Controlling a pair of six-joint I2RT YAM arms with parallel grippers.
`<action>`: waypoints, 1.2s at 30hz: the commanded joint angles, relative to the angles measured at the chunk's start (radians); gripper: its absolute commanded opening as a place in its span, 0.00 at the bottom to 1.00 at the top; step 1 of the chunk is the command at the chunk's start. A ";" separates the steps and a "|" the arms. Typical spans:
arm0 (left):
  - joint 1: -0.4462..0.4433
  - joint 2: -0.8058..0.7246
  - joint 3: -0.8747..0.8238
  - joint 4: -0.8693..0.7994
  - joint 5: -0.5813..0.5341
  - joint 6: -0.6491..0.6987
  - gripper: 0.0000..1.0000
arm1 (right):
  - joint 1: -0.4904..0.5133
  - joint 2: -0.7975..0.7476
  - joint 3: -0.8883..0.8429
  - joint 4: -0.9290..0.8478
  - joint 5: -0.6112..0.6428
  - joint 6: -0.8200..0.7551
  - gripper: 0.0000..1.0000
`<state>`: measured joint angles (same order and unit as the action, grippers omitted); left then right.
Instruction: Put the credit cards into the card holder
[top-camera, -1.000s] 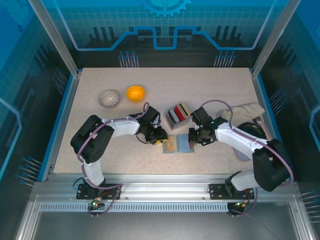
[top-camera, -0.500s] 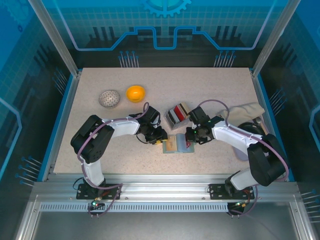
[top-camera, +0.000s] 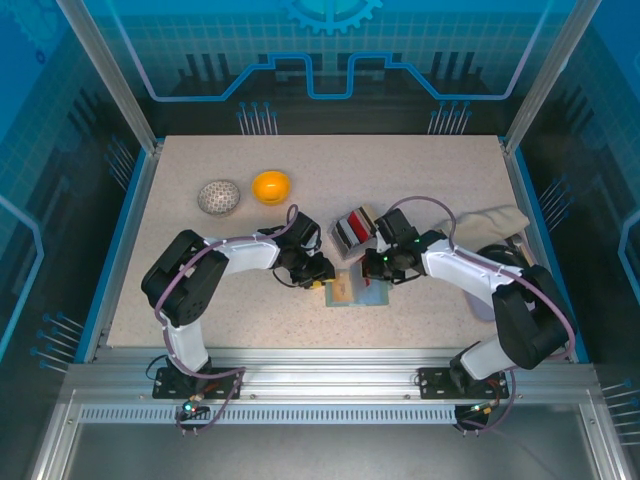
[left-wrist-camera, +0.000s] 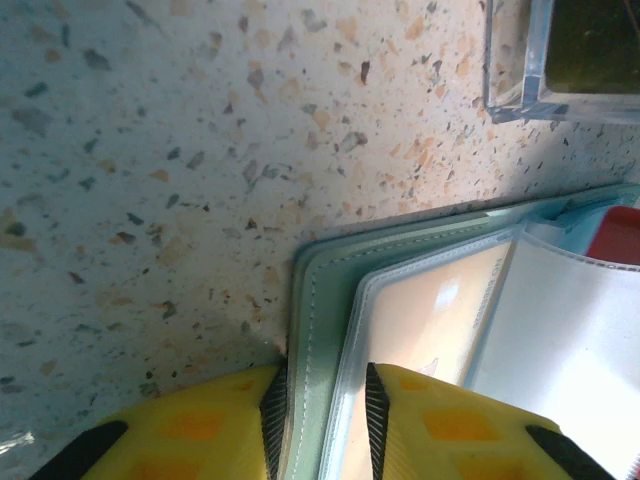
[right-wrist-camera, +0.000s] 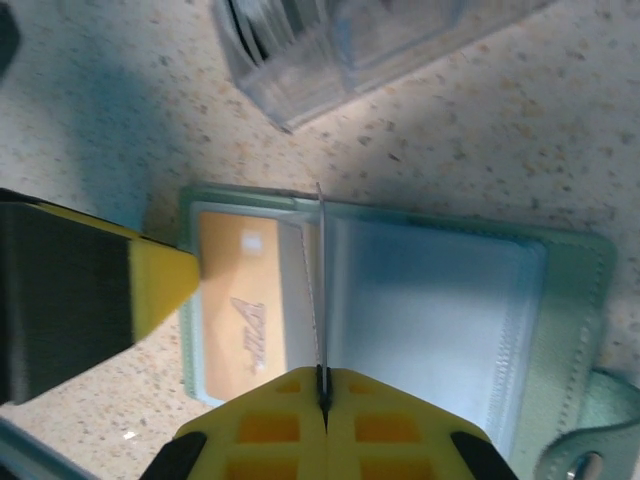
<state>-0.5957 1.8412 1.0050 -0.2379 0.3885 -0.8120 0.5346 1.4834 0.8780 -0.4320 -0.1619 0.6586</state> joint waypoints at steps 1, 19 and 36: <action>-0.030 0.030 -0.015 0.029 0.014 0.008 0.29 | 0.025 -0.002 0.027 0.016 -0.055 0.002 0.01; -0.029 -0.172 -0.129 0.067 -0.144 -0.055 0.47 | -0.037 -0.036 -0.081 0.134 -0.142 0.041 0.00; -0.031 -0.047 -0.063 0.095 -0.015 -0.025 0.49 | -0.093 -0.022 -0.239 0.316 -0.238 0.064 0.01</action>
<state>-0.6193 1.7691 0.9146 -0.1261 0.3382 -0.8574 0.4507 1.4364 0.6617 -0.1684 -0.3618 0.7082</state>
